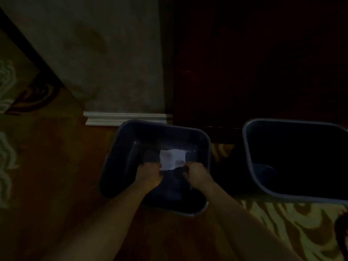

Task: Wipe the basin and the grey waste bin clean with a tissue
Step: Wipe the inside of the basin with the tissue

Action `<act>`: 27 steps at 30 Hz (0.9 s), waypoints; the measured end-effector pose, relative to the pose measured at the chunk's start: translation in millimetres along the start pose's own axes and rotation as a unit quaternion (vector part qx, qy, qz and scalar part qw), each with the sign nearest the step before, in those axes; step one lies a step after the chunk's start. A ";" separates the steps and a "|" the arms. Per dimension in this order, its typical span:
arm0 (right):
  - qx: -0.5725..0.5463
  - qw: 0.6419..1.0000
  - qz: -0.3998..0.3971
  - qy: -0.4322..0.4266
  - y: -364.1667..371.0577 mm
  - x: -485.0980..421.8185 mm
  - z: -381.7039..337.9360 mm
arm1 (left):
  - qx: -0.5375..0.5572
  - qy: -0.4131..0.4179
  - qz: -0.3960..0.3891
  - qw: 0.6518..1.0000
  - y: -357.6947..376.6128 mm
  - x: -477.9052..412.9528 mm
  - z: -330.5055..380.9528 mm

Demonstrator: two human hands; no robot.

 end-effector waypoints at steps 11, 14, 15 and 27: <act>0.099 0.992 0.036 -0.066 85.4 -98.2 16.7 | -0.034 0.072 0.053 0.995 92.9 -73.5 -21.0; 0.107 0.989 0.081 -0.063 87.9 -101.1 17.9 | -0.072 0.083 0.076 0.991 99.1 -76.1 -20.2; 0.110 0.988 0.093 -0.058 88.3 -101.7 17.6 | -0.080 0.084 0.085 0.990 98.3 -77.3 -19.0; 0.079 0.984 0.153 -0.033 74.2 -87.1 13.0 | 0.000 0.143 0.097 0.985 77.2 -77.6 -1.5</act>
Point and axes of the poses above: each hand's wrist, its own x-axis away from the middle knuckle, its own y-axis out of the palm, z = x × y, the point moved 6 cm from there along -x, towards the middle knuckle, and after that the axes turned 3 degrees about x, right-handed, at the moved point
